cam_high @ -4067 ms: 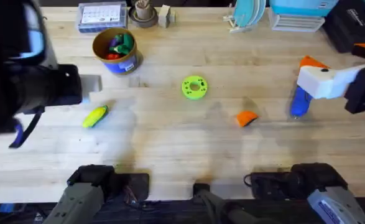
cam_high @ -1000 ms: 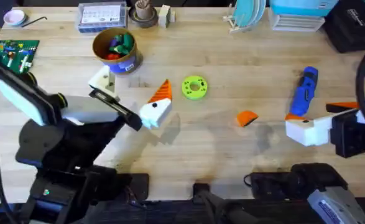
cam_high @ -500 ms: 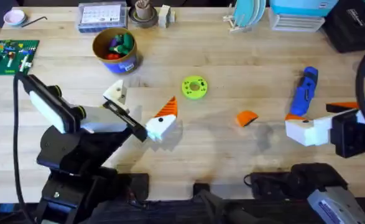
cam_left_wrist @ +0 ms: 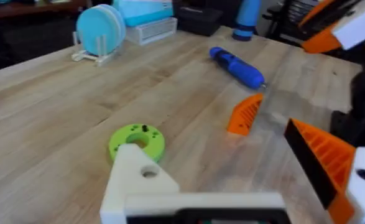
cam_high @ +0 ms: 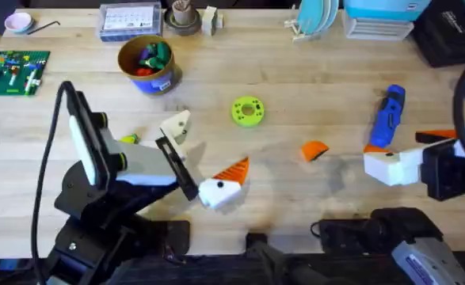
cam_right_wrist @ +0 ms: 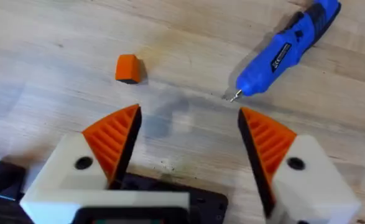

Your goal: Pick up the gripper from the table and insert it into the empty holder that is missing its gripper. Then pick up a screw, insert it into the mounting hole, and use the screwdriver to tighten it. Finally, clean up the table by picking up the vegetable and placing it into the bucket.

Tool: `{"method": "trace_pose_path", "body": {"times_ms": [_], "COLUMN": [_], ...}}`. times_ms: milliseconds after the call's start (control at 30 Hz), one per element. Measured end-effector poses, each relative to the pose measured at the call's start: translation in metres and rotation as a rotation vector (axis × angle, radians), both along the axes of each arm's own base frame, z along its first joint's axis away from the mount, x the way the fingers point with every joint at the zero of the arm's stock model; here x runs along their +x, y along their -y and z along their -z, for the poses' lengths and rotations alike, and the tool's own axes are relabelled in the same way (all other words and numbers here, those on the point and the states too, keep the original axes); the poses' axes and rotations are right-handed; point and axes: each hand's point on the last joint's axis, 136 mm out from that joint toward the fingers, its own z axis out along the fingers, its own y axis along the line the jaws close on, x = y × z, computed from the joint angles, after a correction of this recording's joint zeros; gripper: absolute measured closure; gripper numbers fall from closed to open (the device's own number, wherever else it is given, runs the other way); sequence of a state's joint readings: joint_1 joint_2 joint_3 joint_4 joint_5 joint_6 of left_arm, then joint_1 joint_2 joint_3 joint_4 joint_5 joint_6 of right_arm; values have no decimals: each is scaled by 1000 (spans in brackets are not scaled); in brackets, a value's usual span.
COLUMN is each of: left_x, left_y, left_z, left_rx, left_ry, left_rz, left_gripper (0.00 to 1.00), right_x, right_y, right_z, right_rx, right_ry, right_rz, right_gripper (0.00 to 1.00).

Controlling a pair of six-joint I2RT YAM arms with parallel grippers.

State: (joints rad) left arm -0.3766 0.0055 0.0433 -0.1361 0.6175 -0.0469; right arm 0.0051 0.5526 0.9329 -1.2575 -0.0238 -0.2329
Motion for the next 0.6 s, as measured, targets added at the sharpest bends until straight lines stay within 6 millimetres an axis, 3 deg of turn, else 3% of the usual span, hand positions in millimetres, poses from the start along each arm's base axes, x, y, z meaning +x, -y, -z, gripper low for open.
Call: {"method": "trace_pose_path", "body": {"times_ms": [200,600], "left_x": [-20,-29], "left_y": [12,16], "left_z": [0,0], "left_rx": [-1,-3], "left_ry": [5,6], "left_rz": [133,188], "left_gripper": [8,8], "right_x": [0,0], "right_y": [0,0], "right_z": [0,0], "right_rx": [0,0], "right_ry": [0,0], "right_rz": [0,0], "right_gripper": [7,8]}}
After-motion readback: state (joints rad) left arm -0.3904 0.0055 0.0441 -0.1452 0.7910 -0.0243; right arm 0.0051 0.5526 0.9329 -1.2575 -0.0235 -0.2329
